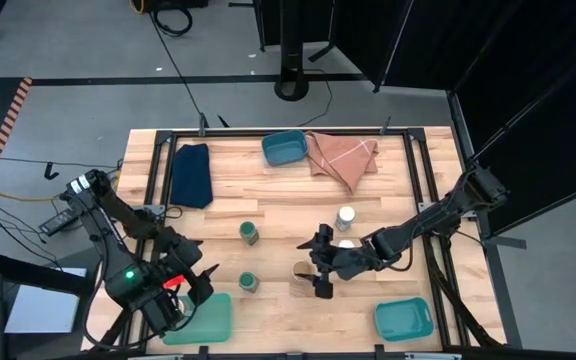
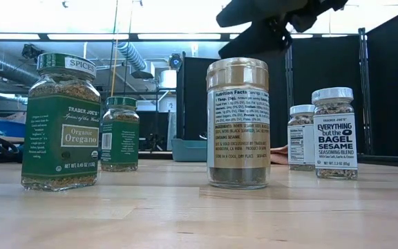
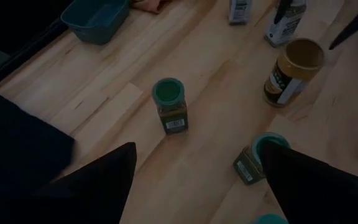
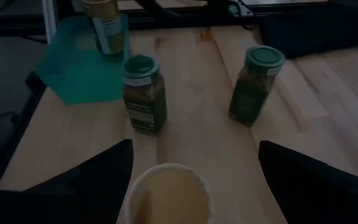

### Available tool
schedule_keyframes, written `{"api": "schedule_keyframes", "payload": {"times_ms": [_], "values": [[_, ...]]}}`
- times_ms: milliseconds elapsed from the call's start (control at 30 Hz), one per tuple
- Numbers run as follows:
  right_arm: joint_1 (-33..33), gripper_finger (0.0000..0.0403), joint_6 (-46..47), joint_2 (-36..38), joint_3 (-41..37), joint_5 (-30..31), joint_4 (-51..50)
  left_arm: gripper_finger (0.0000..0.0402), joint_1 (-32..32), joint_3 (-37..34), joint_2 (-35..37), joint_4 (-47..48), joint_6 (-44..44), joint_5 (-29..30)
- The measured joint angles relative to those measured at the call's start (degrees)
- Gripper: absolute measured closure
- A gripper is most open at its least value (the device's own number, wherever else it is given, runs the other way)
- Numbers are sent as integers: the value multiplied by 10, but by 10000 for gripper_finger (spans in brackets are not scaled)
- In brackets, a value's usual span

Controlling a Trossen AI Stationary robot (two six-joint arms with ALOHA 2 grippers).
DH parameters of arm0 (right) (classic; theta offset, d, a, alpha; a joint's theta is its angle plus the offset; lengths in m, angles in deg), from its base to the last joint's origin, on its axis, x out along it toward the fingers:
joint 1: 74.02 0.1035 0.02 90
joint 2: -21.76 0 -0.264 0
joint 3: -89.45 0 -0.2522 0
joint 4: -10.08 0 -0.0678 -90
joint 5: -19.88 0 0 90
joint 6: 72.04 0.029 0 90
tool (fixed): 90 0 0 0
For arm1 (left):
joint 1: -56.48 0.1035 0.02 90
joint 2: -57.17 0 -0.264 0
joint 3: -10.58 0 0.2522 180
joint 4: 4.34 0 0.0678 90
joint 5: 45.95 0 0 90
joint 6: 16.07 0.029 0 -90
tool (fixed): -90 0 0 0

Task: Sort spices by type
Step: Put the brown seasoning bottle into the light green bin

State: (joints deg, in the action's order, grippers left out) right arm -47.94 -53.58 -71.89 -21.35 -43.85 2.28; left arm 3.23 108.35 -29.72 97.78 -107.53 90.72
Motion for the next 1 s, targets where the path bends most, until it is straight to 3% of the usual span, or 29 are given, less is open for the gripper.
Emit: {"api": "schedule_keyframes", "payload": {"times_ms": [333,667,1000], "values": [[5,47,-4,0,0,8,0,56,0,0,0,0,0,2],[8,8,17,-41,0,-1,13,56,0,0,0,-1,0,4],[8,14,32,-57,0,-9,5,56,0,0,0,-2,-2,17]]}}
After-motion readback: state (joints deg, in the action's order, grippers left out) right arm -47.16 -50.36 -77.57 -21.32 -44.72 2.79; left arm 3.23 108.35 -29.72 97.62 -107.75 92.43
